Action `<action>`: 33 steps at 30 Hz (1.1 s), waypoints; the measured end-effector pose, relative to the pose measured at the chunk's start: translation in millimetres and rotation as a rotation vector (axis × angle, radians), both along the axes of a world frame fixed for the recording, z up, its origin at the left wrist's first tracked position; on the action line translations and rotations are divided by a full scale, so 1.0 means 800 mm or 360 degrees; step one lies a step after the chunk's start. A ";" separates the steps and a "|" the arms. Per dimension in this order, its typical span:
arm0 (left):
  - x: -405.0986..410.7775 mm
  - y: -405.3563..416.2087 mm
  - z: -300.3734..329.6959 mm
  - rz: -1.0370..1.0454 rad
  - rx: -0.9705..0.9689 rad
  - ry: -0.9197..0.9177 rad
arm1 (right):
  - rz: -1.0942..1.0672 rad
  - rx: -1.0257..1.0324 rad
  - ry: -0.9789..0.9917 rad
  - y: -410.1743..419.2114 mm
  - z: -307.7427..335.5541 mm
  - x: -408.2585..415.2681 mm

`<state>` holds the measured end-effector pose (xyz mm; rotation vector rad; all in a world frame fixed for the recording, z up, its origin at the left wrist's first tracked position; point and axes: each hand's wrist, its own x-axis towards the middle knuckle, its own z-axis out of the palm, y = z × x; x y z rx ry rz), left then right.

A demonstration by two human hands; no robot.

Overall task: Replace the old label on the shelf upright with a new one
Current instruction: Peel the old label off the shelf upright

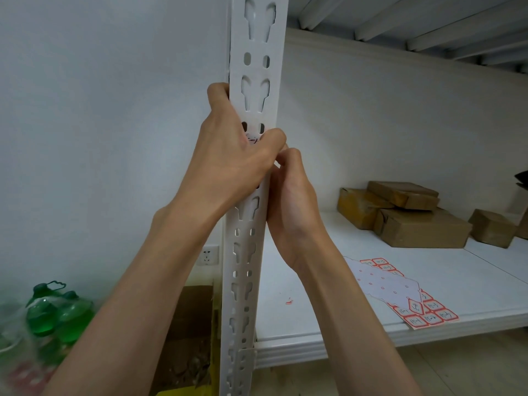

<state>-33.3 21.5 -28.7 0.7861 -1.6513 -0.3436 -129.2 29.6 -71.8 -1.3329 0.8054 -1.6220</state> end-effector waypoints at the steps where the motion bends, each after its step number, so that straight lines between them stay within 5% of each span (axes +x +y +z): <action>1: 0.000 0.000 0.000 0.0006 0.0003 -0.0002 | -0.0012 -0.0002 0.0017 0.001 0.001 0.000; 12: 0.040 -0.005 -0.002 0.0053 -0.0088 -0.0305 | -0.0278 -0.0290 0.0358 0.009 0.015 -0.013; 33: 0.021 -0.013 -0.010 0.0396 -0.0298 -0.0141 | -0.0328 -0.0320 0.0270 0.007 0.010 -0.017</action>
